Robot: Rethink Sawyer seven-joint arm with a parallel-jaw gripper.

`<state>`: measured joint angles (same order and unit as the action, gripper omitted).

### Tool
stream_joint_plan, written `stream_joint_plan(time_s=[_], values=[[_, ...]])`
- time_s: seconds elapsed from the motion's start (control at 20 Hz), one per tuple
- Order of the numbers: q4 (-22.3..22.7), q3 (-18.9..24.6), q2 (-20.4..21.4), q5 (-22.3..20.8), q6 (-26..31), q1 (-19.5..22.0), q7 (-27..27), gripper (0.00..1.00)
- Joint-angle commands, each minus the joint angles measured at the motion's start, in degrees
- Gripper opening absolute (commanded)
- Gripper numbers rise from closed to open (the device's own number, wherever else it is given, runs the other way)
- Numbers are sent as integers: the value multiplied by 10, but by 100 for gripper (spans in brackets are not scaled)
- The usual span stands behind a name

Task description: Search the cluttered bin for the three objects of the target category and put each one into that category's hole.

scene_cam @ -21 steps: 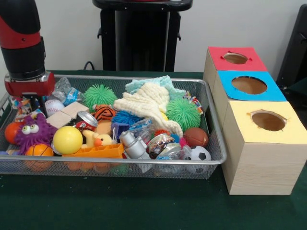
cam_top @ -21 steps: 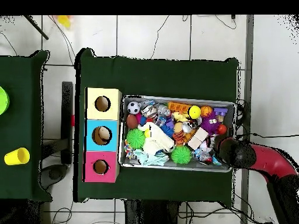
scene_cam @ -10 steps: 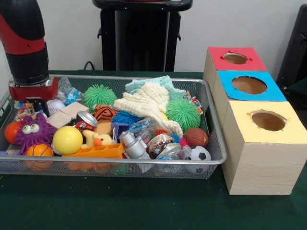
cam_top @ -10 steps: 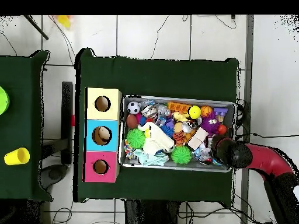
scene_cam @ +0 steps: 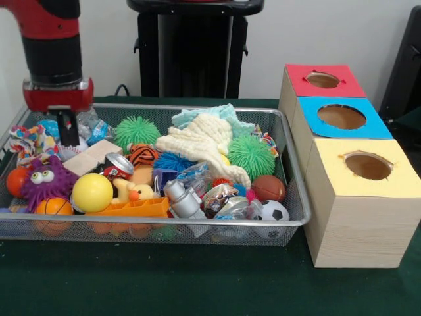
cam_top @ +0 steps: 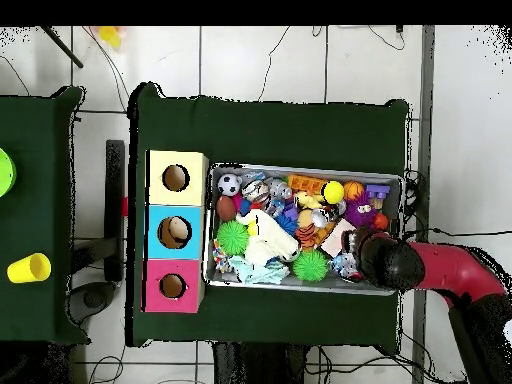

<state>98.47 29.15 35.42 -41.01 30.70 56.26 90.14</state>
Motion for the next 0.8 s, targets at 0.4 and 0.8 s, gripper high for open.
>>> stream_joint_plan(time_s=[0.4, 0.8], values=[[111, 0, 139, 105, 80, -107, 35, 0], [84, -14, 73, 86, 12, -97, 16, 0]])
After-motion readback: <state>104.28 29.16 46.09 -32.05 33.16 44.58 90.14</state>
